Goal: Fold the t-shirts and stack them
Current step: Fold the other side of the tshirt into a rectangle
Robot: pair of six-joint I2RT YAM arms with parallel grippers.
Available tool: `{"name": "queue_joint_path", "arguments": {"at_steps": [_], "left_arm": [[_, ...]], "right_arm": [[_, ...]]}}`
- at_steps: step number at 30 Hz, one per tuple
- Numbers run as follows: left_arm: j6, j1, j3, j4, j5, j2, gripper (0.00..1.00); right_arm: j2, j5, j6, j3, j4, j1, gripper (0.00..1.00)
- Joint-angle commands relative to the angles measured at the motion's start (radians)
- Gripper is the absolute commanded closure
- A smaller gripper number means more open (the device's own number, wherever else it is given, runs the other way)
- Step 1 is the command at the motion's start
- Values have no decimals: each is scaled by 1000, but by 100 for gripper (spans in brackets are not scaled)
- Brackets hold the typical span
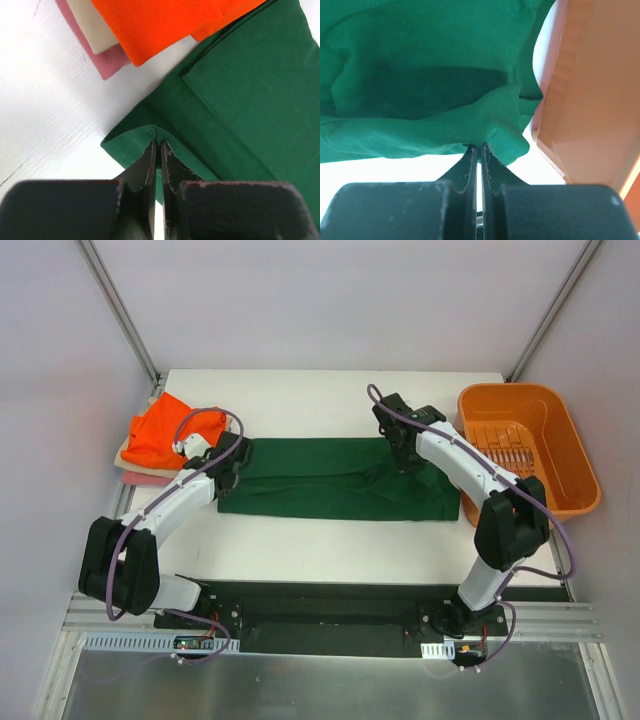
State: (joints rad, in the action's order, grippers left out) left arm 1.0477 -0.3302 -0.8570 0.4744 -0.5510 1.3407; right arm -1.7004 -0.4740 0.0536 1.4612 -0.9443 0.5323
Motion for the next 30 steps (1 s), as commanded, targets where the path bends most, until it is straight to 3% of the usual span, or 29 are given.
{"name": "queue_joint_path", "arguments": {"at_steps": [1,7,10,12,13,15,16,19,21,24,27,30], "left_arm": [[-21,37,-72,-2,-30,66,100],[-32,63,-117,-3,-7,141,100],[-57,68,-140,0,2,172,97],[-78,68,-160,-3,3,183,87],[-104,68,-181,-2,5,186,75],[-141,68,-207,-2,13,180,42],[-159,68,-215,-3,19,167,34],[-195,65,-226,-5,46,120,14],[-215,60,-218,-10,66,83,4],[-250,54,-188,-29,135,26,1],[-296,51,-159,-54,209,9,1],[-302,40,-122,-62,261,-9,1]], "right_arm": [[-70,5,38,91,4,-35,100],[-157,-8,31,171,9,-60,99],[-197,-8,37,198,44,-72,93],[-243,6,45,231,65,-81,91],[-267,8,51,250,78,-86,87],[-318,24,63,301,99,-100,83],[-341,32,75,326,107,-106,79],[-409,26,88,416,107,-120,47],[-415,0,63,461,64,-118,33],[-326,-18,5,360,93,-120,5],[-176,24,-98,149,183,-118,4],[-20,251,-184,-100,359,-121,4]]}}
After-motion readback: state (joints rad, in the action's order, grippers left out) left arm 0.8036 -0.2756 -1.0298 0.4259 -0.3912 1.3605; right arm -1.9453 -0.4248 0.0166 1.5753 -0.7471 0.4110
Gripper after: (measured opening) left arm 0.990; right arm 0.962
